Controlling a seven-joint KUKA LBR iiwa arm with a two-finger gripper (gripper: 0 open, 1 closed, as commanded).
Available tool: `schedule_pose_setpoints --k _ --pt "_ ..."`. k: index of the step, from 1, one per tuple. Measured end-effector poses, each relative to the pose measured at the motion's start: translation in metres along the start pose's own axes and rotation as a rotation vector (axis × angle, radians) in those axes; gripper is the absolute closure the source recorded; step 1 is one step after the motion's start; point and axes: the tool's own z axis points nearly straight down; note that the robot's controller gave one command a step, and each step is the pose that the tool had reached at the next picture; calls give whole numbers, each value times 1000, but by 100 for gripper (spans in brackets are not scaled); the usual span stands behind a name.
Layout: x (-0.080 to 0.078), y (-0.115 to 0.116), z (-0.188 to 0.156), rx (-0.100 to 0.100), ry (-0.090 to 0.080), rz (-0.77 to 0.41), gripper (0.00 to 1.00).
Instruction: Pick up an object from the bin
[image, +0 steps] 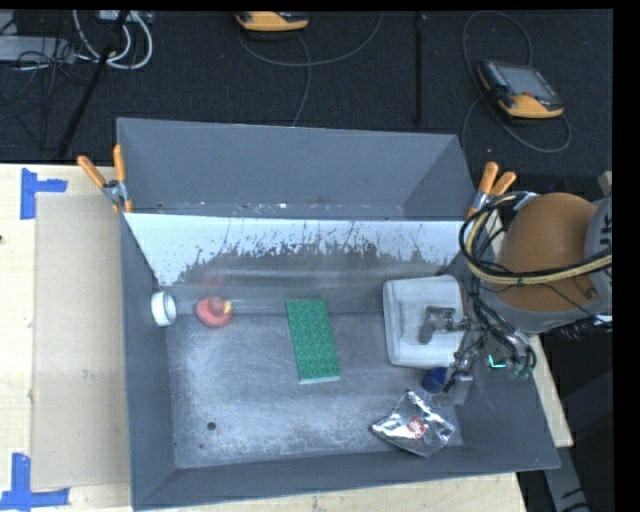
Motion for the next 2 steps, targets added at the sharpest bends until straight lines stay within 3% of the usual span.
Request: schedule_pose_setpoints --k 1,2 --pt "57 19 55 6 -23 -332 0" --pt "62 42 25 2 -13 -315 0"
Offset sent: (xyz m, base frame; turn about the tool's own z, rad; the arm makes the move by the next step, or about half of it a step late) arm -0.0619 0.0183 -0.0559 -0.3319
